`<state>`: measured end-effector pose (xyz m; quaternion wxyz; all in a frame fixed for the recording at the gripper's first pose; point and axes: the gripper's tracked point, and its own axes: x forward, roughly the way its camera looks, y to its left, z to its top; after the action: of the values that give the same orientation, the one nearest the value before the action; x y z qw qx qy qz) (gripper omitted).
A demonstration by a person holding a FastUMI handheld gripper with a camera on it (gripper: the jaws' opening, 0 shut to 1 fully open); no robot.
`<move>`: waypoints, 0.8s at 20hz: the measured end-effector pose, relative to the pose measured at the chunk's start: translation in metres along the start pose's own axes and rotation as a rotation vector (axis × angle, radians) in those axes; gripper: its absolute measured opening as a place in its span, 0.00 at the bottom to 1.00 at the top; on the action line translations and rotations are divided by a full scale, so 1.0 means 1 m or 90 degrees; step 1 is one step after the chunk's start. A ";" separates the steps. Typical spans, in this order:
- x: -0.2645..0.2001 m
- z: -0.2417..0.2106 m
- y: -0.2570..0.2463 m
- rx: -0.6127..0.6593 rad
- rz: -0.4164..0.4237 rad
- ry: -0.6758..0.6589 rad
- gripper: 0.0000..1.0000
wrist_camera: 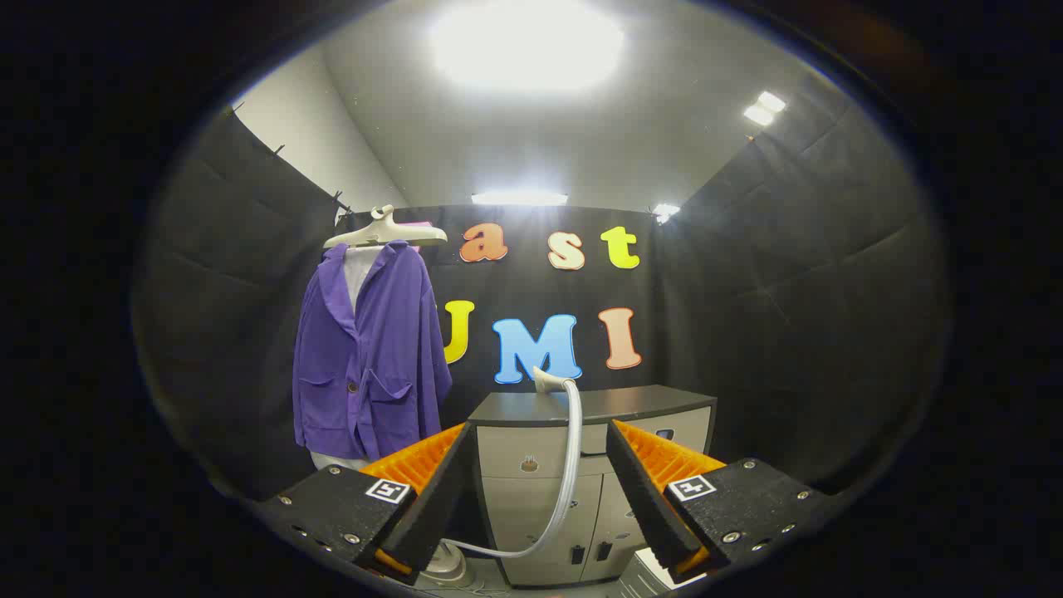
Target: Iron the clothes twice with a garment steamer, once on the left side and once on the right side.
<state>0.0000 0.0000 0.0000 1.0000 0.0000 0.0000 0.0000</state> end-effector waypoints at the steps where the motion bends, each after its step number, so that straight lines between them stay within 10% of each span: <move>1: 0.001 -0.001 -0.001 -0.002 -0.001 0.003 0.96; 16: -0.004 -0.007 0.007 0.004 0.002 0.029 0.96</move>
<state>-0.0045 0.0068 -0.0068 0.9997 0.0034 0.0231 0.0016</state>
